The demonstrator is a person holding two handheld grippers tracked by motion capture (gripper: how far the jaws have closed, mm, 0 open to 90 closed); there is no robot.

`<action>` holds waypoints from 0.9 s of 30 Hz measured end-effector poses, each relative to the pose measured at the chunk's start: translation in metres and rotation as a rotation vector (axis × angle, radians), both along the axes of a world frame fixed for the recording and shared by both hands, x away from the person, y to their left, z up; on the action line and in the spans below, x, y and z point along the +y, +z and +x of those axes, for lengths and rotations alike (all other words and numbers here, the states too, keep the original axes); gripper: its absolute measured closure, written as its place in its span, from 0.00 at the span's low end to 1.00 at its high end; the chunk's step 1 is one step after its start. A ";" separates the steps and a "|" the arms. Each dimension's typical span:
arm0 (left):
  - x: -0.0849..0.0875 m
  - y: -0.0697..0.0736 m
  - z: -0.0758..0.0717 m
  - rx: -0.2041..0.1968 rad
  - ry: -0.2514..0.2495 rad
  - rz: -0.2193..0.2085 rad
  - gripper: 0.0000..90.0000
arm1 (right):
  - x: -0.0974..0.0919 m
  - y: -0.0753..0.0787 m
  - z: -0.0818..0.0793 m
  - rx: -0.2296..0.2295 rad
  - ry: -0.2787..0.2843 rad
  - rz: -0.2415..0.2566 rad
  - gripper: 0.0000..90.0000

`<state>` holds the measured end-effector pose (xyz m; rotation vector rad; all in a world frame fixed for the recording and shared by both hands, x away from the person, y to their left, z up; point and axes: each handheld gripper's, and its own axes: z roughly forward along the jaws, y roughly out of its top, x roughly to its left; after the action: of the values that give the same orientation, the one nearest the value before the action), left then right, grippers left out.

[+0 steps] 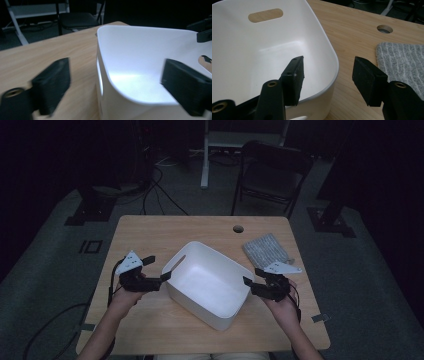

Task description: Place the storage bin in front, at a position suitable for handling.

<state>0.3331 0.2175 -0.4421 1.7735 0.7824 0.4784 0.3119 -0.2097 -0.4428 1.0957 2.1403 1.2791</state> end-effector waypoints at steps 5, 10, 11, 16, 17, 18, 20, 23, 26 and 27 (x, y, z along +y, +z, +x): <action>-0.004 -0.003 0.007 0.015 0.002 0.010 0.37 | 0.000 0.001 -0.003 -0.039 -0.013 0.000 0.59; -0.008 -0.007 0.013 0.043 -0.016 0.036 0.56 | 0.006 0.000 -0.003 -0.050 -0.008 -0.049 0.70; -0.009 -0.008 0.014 0.050 -0.009 0.048 0.57 | 0.006 0.000 -0.003 -0.051 -0.006 -0.049 0.71; -0.015 -0.010 0.016 0.060 0.002 0.094 0.75 | 0.007 0.000 -0.002 -0.041 -0.033 -0.054 0.85; -0.015 -0.010 0.017 0.062 0.008 0.104 0.79 | 0.006 0.000 -0.001 -0.037 -0.034 -0.046 0.85; -0.016 -0.010 0.017 0.059 0.010 0.109 0.81 | 0.006 0.001 0.000 -0.034 -0.032 -0.047 0.86; -0.016 -0.009 0.017 0.063 0.020 0.105 0.83 | 0.007 0.001 0.000 -0.040 -0.042 -0.063 0.88; -0.018 -0.008 0.016 0.057 0.039 0.126 0.85 | 0.009 0.001 0.001 -0.046 -0.050 -0.072 0.90; -0.020 -0.008 0.014 0.052 0.056 0.138 0.86 | 0.008 0.002 0.004 -0.042 -0.057 -0.069 0.91; -0.020 -0.008 0.013 0.054 0.058 0.137 0.86 | 0.009 0.002 0.005 -0.041 -0.061 -0.066 0.92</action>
<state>0.3466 0.1973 -0.4499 1.9016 0.8583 0.5350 0.3166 -0.2008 -0.4407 1.0890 2.0879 1.1848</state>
